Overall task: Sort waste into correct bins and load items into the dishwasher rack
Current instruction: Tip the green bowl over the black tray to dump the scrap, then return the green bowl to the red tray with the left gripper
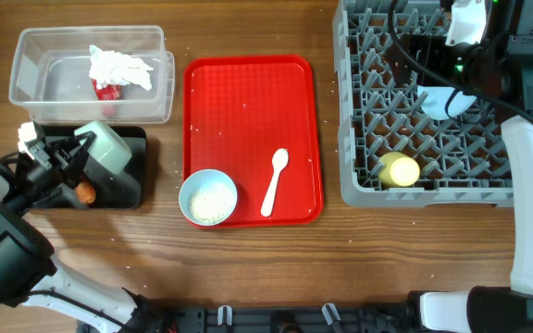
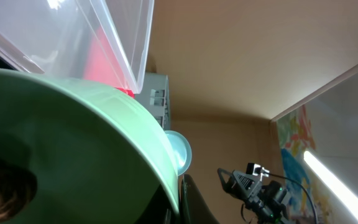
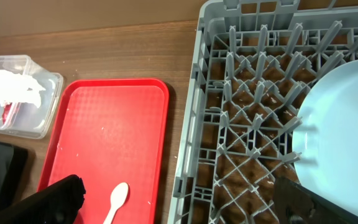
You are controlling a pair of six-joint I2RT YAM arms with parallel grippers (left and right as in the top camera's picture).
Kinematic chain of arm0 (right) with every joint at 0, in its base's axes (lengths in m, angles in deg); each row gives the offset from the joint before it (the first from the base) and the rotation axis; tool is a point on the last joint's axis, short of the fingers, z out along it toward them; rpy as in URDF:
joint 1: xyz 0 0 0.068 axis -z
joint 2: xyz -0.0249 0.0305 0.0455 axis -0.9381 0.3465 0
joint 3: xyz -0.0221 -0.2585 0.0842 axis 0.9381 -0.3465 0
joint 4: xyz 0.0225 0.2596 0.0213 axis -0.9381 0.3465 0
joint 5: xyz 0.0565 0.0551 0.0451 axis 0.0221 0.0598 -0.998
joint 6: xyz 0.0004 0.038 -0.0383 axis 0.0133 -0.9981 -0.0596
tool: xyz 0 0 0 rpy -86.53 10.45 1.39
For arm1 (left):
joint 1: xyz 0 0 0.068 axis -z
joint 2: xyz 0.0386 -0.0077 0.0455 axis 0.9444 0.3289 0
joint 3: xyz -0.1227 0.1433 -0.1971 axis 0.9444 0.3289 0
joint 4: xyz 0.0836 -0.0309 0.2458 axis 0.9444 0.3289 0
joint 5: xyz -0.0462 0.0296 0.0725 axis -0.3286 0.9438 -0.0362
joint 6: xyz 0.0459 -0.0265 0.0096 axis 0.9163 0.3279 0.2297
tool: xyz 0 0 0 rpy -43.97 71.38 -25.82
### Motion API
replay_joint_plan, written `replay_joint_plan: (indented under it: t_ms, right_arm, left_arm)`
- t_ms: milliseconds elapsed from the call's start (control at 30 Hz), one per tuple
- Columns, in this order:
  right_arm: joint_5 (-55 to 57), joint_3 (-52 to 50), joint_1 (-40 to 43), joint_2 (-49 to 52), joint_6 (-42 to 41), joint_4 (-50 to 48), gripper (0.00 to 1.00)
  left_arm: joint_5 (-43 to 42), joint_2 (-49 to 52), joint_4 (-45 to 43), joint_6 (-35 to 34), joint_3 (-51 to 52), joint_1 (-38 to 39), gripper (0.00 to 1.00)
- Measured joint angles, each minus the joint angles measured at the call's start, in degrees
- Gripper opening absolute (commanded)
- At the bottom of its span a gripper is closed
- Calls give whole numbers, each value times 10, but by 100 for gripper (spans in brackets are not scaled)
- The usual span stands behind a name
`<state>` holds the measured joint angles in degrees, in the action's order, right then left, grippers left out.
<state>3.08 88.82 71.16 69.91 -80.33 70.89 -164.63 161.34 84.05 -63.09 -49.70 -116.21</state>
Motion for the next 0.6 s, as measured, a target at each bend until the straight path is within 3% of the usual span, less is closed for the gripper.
replay_joint_plan:
  t_ms: [267, 367, 433, 500, 600]
  right_arm:
    - [0, 0, 0, 0, 7, 17, 100]
    - [2, 0, 0, 0, 9, 26, 100]
    - [5, 0, 0, 0, 9, 28, 100]
    - [6, 0, 0, 0, 10, 29, 100]
    - [6, 0, 0, 0, 11, 30, 100]
  left_arm:
    - [5, 0, 24, -13, 0, -10, 4]
    - [7, -1, 104, -17, -1, -30, 4]
    - [13, -2, 93, -19, -1, -45, 4]
    - [42, -3, 16, -16, 1, -60, 4]
    - [70, -3, 18, -17, 0, -82, 4]
